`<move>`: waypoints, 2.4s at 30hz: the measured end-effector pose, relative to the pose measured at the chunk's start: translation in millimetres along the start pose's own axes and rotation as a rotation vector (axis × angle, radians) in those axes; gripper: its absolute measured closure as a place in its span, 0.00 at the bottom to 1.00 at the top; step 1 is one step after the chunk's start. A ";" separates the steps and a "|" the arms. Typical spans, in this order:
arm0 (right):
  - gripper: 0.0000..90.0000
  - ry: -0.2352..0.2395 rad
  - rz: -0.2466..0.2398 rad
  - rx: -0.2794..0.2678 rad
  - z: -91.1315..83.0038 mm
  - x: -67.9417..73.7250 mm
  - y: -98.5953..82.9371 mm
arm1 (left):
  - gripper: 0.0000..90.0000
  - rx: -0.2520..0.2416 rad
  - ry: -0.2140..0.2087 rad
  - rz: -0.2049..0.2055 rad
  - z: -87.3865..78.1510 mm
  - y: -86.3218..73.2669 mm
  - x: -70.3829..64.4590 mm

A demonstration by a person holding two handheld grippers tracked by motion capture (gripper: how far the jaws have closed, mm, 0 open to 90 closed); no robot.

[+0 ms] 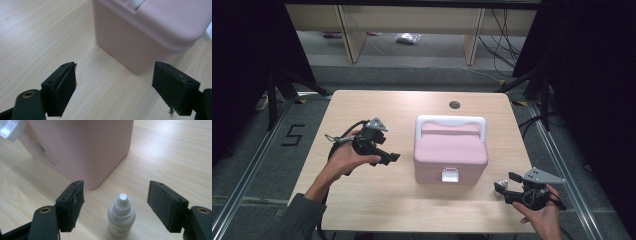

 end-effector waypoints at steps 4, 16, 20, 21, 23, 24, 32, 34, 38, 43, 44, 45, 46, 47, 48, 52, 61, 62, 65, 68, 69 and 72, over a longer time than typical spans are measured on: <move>0.34 0.001 -0.010 0.007 1.3 0.0 0.1 | 0.21 0.007 -0.007 0.022 -2.7 22.1 -2.4; 0.34 0.015 -0.003 0.010 3.7 0.2 0.4 | 0.21 0.050 -0.044 0.138 -0.7 64.0 -7.3; 0.34 0.005 -0.015 0.014 3.9 -0.9 0.3 | 0.21 0.047 -0.045 0.146 1.8 69.7 -6.6; 0.34 0.002 -0.018 0.012 3.6 -1.4 0.7 | 0.22 0.049 -0.047 0.147 3.3 73.1 -7.2; 0.34 0.003 -0.018 0.020 3.1 -1.8 0.5 | 0.22 0.051 -0.047 0.149 3.8 75.0 -7.4; 0.34 0.007 0.014 0.015 4.0 0.3 0.1 | 0.22 0.050 -0.046 0.155 4.3 77.2 -7.4; 0.34 0.014 -0.007 0.018 4.1 -1.7 0.9 | 0.23 0.043 -0.049 0.186 8.8 97.4 -7.8; 0.34 0.010 -0.015 0.007 5.0 -2.8 1.3 | 0.24 0.049 -0.055 0.200 12.6 101.1 -10.2; 0.34 0.011 -0.007 0.008 3.9 -2.5 1.5 | 0.24 0.063 -0.056 0.228 20.0 110.7 -11.2; 0.34 0.012 0.011 0.012 4.0 -0.6 0.9 | 0.25 0.086 -0.053 0.255 30.4 122.3 -13.0; 0.34 0.013 0.010 0.013 4.3 -0.5 0.9 | 0.26 0.086 -0.053 0.255 30.4 122.3 -13.0; 0.34 0.013 0.010 0.013 4.3 -0.5 0.9 | 0.26 0.091 -0.053 0.261 31.9 123.9 -13.0; 0.34 0.013 0.010 0.014 4.4 -0.4 0.8 | 0.27 0.097 -0.051 0.262 33.5 125.3 -13.3; 0.34 0.013 0.009 0.014 4.6 -0.5 0.8 | 0.28 0.100 -0.050 0.268 34.7 126.6 -13.3; 0.34 0.011 -0.008 0.012 4.5 -1.9 1.3 | 0.30 0.097 -0.055 0.267 36.0 127.9 -13.8; 0.34 0.013 0.010 0.012 4.4 -0.7 0.9 | 0.37 0.118 -0.056 0.282 41.8 129.0 -13.2; 0.34 0.005 -0.025 0.016 4.8 -3.2 1.4 | 0.61 0.143 -0.058 0.330 47.8 129.5 -14.9; 0.34 0.008 -0.021 0.014 4.7 -2.9 1.6 | 0.64 0.144 -0.057 0.327 48.0 129.3 -16.5; 0.34 0.005 -0.023 0.011 4.3 -3.4 1.9 | 0.72 0.148 -0.028 0.358 47.3 130.9 -14.7; 0.34 0.011 -0.020 0.012 4.5 -2.7 1.9 | 0.74 0.146 -0.033 0.373 44.4 131.1 -15.8; 0.34 0.011 -0.020 0.012 4.5 -2.7 1.9 | 0.74 0.147 -0.031 0.383 43.5 131.1 -16.1; 0.34 0.006 -0.022 0.008 4.0 -3.6 2.4 | 0.75 0.144 -0.022 0.393 42.1 131.5 -17.2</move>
Point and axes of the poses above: each handheld gripper's, and its own axes: z roughly forward along the jaws, y roughly out of its top, x roughly to its left, the point moved 6 cm from there along z, roughly forward along the jaws, and after that the axes turned 9 degrees about y, right-handed, at the moved point
